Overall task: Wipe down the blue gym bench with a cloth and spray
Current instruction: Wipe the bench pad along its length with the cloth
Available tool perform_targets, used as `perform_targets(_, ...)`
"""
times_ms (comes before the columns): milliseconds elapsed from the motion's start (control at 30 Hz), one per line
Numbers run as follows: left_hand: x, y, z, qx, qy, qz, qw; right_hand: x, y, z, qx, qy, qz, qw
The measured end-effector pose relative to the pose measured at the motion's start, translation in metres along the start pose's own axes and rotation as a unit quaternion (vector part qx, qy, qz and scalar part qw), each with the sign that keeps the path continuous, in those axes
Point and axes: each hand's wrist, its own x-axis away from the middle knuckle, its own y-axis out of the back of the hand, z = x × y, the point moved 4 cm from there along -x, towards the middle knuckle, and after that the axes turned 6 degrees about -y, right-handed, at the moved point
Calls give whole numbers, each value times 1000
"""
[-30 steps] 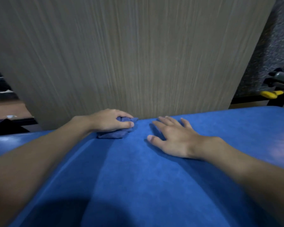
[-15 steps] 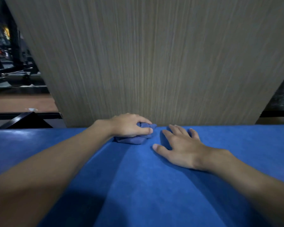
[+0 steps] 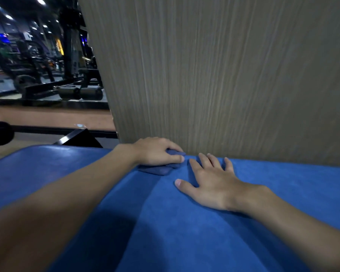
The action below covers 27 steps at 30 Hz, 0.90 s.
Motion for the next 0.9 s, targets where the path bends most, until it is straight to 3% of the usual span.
perform_targets(267, 26, 10, 46, 4, 2, 7, 1000, -7, 5, 34, -2, 25, 12, 1000)
perform_targets(467, 85, 34, 142, 0, 120, -16, 993, -24, 1, 73, 10, 58, 19, 998)
perform_targets(567, 84, 35, 140, -2, 138, -28, 990, -30, 0, 88, 17, 71, 23, 997)
perform_targets(700, 64, 24, 111, 8, 102, -32, 994, -36, -1, 106, 22, 86, 24, 996)
perform_targets(900, 85, 30, 143, 27, 119, -44, 992, -45, 1, 140, 31, 118, 25, 992)
